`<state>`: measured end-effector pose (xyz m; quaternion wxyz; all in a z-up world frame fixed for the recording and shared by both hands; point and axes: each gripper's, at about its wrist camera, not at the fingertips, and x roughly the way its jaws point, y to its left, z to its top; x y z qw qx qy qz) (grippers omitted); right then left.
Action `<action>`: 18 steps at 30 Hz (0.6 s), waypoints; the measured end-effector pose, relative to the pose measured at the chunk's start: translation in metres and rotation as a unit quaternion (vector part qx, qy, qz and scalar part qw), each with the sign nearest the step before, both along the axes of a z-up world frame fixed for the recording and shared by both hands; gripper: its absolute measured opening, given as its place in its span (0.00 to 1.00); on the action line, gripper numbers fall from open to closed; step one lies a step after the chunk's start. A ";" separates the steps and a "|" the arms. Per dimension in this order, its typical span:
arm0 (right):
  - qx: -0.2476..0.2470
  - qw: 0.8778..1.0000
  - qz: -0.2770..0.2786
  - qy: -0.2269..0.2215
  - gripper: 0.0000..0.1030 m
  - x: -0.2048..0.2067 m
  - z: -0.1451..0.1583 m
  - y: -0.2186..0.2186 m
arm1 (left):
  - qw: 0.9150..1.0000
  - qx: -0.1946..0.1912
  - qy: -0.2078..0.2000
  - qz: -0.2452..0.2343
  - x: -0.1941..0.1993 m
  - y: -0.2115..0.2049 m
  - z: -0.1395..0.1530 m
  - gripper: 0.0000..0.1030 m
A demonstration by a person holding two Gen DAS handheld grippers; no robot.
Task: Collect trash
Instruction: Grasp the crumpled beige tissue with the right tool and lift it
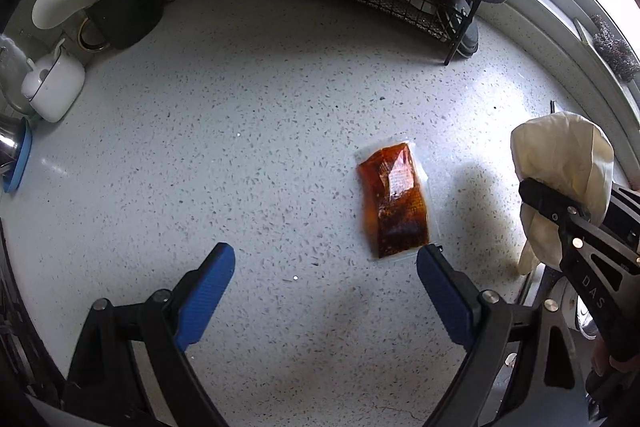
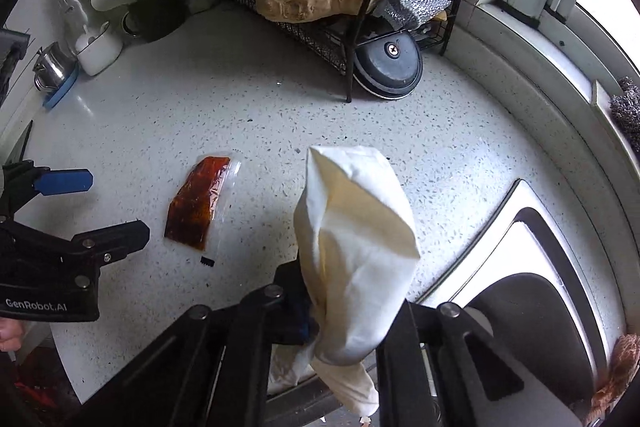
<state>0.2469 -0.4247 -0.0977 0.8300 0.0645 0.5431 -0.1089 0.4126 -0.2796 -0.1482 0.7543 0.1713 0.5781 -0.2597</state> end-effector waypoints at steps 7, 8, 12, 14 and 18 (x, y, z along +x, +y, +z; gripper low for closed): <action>0.003 0.999 -0.032 -0.003 0.08 -0.017 -0.002 -0.032 | 1.000 0.013 0.007 -0.024 0.002 -0.043 -0.014 0.89; 0.005 0.999 -0.035 -0.003 0.08 -0.021 -0.003 -0.034 | 1.000 0.014 0.007 -0.023 0.004 -0.050 -0.017 0.89; 0.011 0.999 -0.044 0.002 0.08 -0.019 -0.009 -0.040 | 0.999 0.023 0.020 -0.020 0.010 -0.068 -0.031 0.89; 0.013 0.999 -0.045 0.001 0.08 -0.021 -0.009 -0.044 | 0.999 0.032 0.015 -0.018 0.014 -0.077 -0.037 0.89; 0.019 0.999 -0.045 0.001 0.08 -0.022 -0.012 -0.045 | 1.000 0.020 0.012 -0.005 0.021 -0.088 -0.036 0.88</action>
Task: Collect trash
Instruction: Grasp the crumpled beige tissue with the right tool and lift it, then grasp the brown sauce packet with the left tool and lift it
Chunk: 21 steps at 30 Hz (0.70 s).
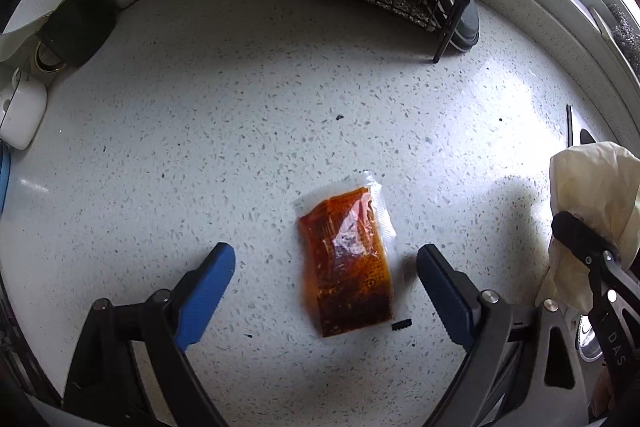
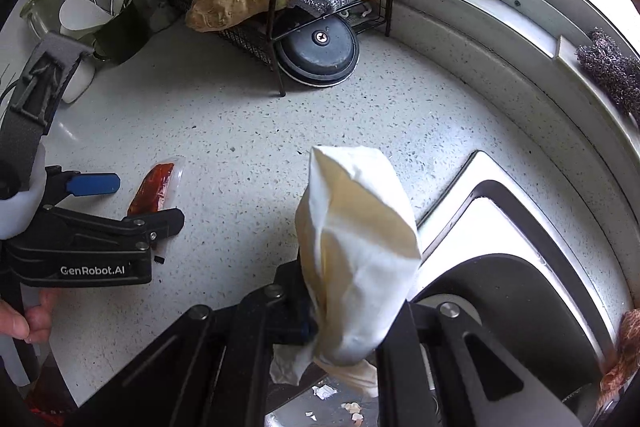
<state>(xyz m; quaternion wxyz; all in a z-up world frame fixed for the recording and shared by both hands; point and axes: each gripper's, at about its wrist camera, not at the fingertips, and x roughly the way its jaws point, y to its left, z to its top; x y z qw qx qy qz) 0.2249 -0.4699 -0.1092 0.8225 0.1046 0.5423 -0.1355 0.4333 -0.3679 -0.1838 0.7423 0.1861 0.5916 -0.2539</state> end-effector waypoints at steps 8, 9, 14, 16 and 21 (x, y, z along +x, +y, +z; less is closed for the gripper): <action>0.019 1.000 -0.006 0.008 0.08 0.010 -0.010 0.003 | 1.000 -0.010 -0.018 -0.016 -0.016 -0.004 0.009 0.31; 0.019 1.000 -0.006 0.009 0.08 0.010 -0.009 0.005 | 1.000 -0.014 -0.019 -0.021 -0.018 -0.004 0.010 0.25; 0.019 1.000 0.001 0.009 0.08 0.009 -0.002 0.020 | 0.999 -0.029 -0.005 -0.031 -0.038 0.016 0.012 0.09; 0.018 1.000 0.008 0.008 0.08 0.008 0.003 0.030 | 0.999 -0.035 -0.005 -0.031 -0.047 0.037 0.019 0.08; 0.020 0.999 0.036 -0.006 0.08 0.003 0.020 0.064 | 0.998 -0.054 -0.023 -0.016 -0.062 0.076 0.044 0.08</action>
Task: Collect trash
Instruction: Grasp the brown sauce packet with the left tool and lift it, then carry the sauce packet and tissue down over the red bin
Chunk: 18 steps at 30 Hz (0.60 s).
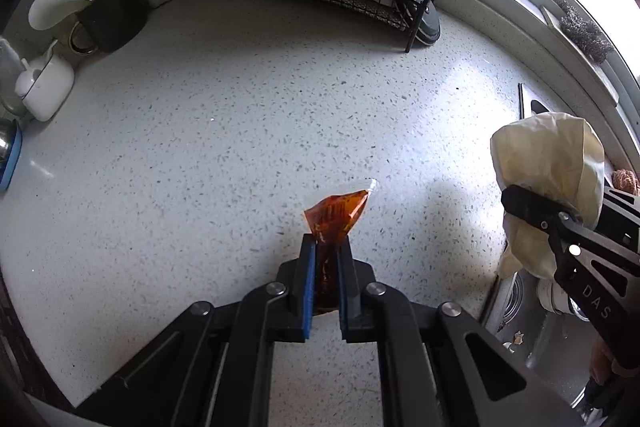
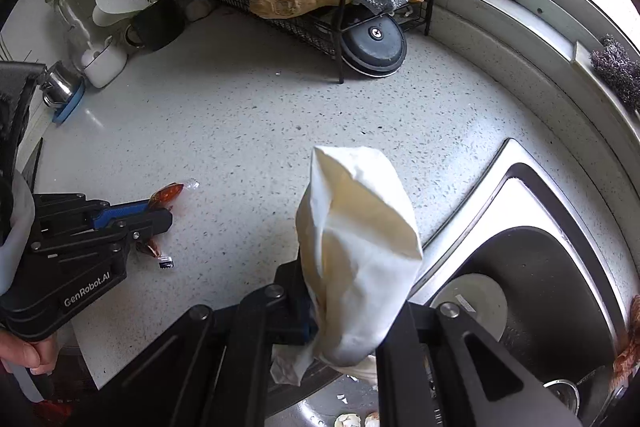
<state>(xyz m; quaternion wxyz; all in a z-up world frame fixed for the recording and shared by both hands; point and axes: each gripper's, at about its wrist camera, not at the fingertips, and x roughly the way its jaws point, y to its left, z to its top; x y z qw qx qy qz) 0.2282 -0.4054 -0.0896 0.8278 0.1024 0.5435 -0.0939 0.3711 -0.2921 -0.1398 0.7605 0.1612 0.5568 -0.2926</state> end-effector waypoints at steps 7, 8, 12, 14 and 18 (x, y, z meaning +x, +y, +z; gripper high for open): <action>0.011 0.998 0.048 -0.027 0.08 -0.005 0.027 0.063 | 0.998 -0.019 -0.035 0.038 -0.014 0.082 0.040 0.08; 0.012 0.998 0.055 -0.030 0.08 -0.006 0.031 0.073 | 0.998 -0.021 -0.039 0.043 -0.019 0.094 0.044 0.08; 0.012 0.995 0.084 -0.043 0.08 -0.014 0.044 0.109 | 0.996 -0.028 -0.053 0.067 -0.033 0.140 0.055 0.08; 0.011 0.994 0.098 -0.047 0.08 -0.021 0.050 0.128 | 0.995 -0.029 -0.057 0.080 -0.044 0.159 0.059 0.08; 0.011 0.991 0.122 -0.054 0.08 -0.035 0.056 0.164 | 0.992 -0.037 -0.062 0.099 -0.071 0.205 0.065 0.08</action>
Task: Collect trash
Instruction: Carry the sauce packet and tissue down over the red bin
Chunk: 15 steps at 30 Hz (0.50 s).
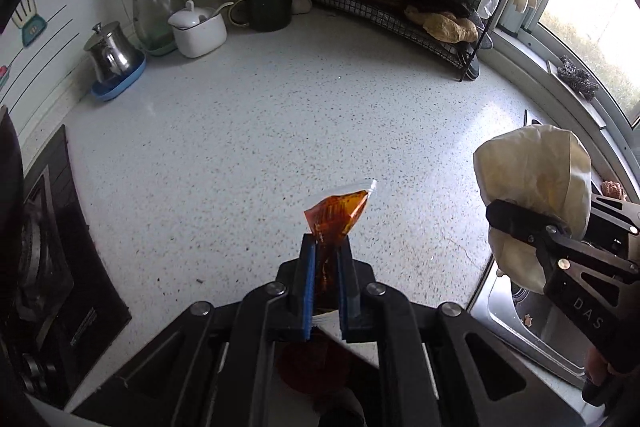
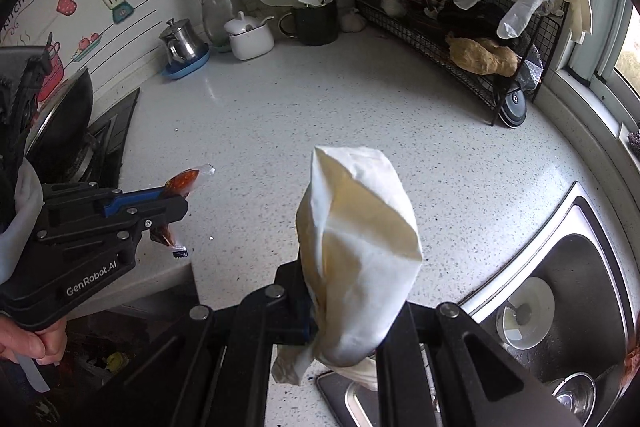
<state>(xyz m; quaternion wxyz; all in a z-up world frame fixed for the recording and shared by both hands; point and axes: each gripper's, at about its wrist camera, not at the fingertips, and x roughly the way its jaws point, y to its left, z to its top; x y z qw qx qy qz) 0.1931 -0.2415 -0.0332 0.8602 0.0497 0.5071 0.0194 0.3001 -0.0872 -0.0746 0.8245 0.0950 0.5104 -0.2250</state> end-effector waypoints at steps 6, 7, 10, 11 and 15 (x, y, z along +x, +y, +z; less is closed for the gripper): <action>-0.005 0.999 0.038 -0.008 0.08 -0.029 0.006 0.053 | 0.999 -0.007 -0.008 0.036 -0.044 0.063 0.005 0.08; -0.005 0.999 0.044 -0.010 0.08 -0.032 0.005 0.059 | 0.999 -0.009 -0.008 0.041 -0.051 0.073 0.006 0.08; -0.006 0.998 0.059 -0.013 0.08 -0.049 0.006 0.081 | 0.998 -0.010 -0.011 0.054 -0.077 0.102 0.007 0.08; -0.005 0.998 0.064 -0.013 0.08 -0.056 0.006 0.088 | 0.998 -0.011 -0.011 0.058 -0.086 0.111 0.007 0.08; -0.007 0.996 0.082 -0.013 0.08 -0.082 0.007 0.119 | 0.997 -0.015 -0.013 0.073 -0.120 0.144 0.008 0.08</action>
